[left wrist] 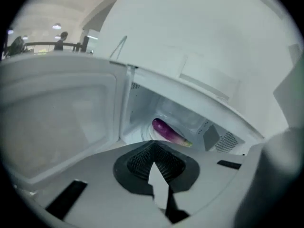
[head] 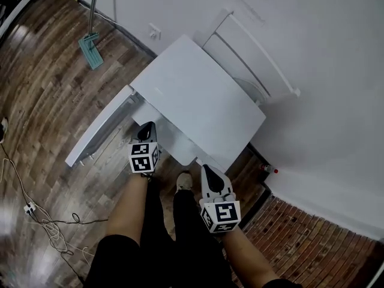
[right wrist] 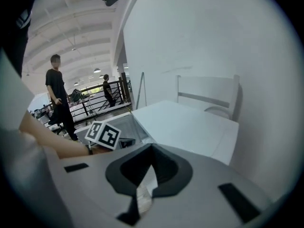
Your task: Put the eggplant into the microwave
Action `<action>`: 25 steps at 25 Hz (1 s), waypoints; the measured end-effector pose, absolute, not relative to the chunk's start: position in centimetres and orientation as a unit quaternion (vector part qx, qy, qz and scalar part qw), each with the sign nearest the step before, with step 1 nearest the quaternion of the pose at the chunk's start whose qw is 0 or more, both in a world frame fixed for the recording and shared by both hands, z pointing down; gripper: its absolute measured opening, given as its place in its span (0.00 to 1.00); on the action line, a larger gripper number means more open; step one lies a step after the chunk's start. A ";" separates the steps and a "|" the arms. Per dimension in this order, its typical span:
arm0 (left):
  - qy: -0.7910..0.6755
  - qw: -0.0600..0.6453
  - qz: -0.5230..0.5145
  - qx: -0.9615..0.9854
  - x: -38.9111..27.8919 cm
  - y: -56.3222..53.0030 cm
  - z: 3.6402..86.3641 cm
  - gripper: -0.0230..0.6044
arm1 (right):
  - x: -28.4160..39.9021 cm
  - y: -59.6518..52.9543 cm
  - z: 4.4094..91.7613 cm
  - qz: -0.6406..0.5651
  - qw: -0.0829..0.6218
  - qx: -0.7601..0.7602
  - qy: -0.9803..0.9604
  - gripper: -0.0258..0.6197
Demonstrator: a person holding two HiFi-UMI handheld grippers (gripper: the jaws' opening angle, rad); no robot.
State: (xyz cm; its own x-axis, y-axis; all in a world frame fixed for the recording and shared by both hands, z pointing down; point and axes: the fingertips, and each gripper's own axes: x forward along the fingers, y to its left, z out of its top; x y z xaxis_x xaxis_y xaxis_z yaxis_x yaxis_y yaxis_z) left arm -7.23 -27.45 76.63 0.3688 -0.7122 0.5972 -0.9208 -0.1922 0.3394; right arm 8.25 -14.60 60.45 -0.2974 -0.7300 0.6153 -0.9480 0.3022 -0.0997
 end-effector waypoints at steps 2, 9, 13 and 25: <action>-0.545 0.323 0.161 0.757 -8.5 -25.2 73.3 0.03 | 7.1 -15.2 59.4 0.218 0.229 0.531 -0.786 0.06; -0.563 0.270 0.169 0.763 -10.0 -20.7 60.7 0.03 | 5.2 -18.1 53.9 0.194 0.190 0.521 -0.809 0.06; -0.578 0.238 0.151 0.766 -9.8 -20.1 52.7 0.03 | 4.2 -18.9 48.8 0.178 0.152 0.521 -0.821 0.06; -0.589 0.165 0.119 0.782 -7.7 -21.5 37.8 0.03 | 2.9 -21.2 36.4 0.125 0.070 0.521 -0.841 0.06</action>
State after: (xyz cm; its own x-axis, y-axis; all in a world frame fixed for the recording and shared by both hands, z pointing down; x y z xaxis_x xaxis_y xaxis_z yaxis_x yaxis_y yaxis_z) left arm -7.65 -21.51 37.81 0.2773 -0.8821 0.3807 -0.9607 -0.2509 0.1185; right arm 2.94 -21.16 36.39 -0.4467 -0.8595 0.2484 -0.8946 0.4252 -0.1375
